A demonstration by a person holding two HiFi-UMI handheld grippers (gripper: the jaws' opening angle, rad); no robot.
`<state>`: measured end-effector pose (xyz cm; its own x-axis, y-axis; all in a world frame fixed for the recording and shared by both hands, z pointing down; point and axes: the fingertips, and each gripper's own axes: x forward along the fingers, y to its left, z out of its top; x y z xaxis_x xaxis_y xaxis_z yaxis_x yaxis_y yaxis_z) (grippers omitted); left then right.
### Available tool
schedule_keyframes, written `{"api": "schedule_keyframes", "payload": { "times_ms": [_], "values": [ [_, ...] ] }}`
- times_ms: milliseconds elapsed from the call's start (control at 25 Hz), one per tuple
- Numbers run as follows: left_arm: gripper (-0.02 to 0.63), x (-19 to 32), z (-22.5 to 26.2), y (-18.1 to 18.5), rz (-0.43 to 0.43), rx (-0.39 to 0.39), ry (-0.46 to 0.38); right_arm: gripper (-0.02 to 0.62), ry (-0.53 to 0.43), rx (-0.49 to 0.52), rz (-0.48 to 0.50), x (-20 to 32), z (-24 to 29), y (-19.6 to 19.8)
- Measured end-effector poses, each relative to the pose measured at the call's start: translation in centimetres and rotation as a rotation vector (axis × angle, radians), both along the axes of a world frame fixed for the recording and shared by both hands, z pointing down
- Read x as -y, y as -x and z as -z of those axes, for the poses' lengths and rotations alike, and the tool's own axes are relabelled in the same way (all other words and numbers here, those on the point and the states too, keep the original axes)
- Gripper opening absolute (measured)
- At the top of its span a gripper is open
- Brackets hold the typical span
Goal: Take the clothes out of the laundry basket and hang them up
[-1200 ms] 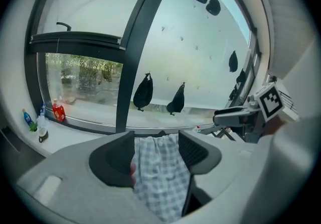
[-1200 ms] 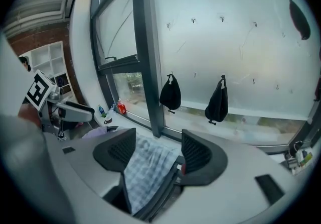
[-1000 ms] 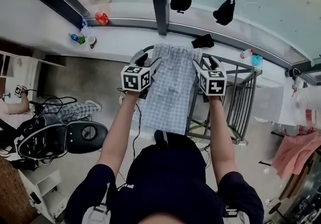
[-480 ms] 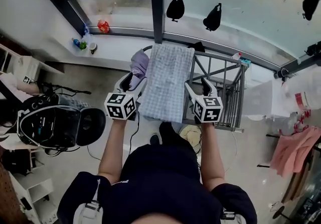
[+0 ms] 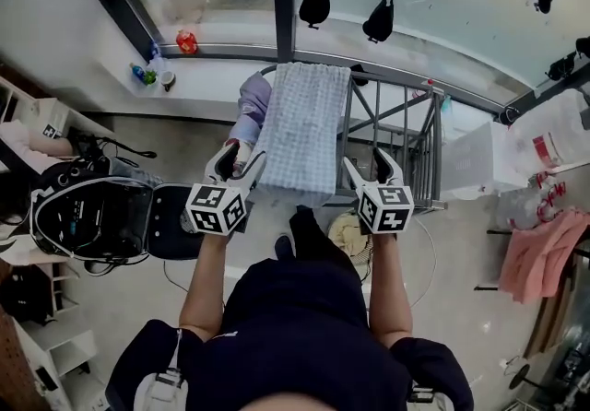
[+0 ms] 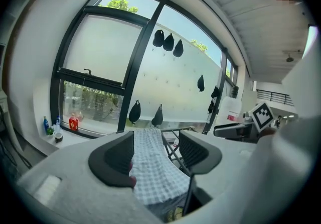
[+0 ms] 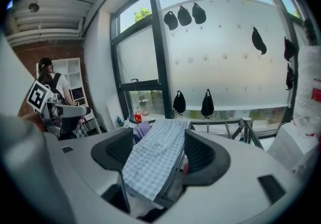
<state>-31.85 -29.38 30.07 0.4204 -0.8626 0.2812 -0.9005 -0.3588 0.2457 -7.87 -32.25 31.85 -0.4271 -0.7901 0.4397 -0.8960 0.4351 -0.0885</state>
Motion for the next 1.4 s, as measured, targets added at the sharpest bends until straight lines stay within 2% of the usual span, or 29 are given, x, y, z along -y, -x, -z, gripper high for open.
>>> {"api": "schedule_keyframes", "payload": {
  "times_ms": [320,720,920,1160,1400],
  "values": [
    [0.273,-4.9,-0.7,-3.9,-0.073,-0.018,0.024,0.318,-0.018,0.013,-0.029,-5.6,1.8,-1.3],
    [0.274,-8.5,-0.4,-8.0,-0.072,-0.041,0.02,0.314,-0.033,0.044,-0.009,-10.3,2.6,-5.0],
    [0.273,-11.9,-0.9,-12.3,-0.062,-0.016,0.035,0.314,-0.03,0.068,0.008,-14.1,2.5,-9.1],
    [0.273,-17.1,-1.2,-18.3,-0.031,-0.024,0.05,0.313,-0.037,0.073,0.026,-19.9,2.6,-15.2],
    [0.273,-23.1,-1.3,-24.8,-0.073,-0.014,0.04,0.313,-0.027,0.078,0.003,-26.1,1.0,-21.1]
  ]
}}
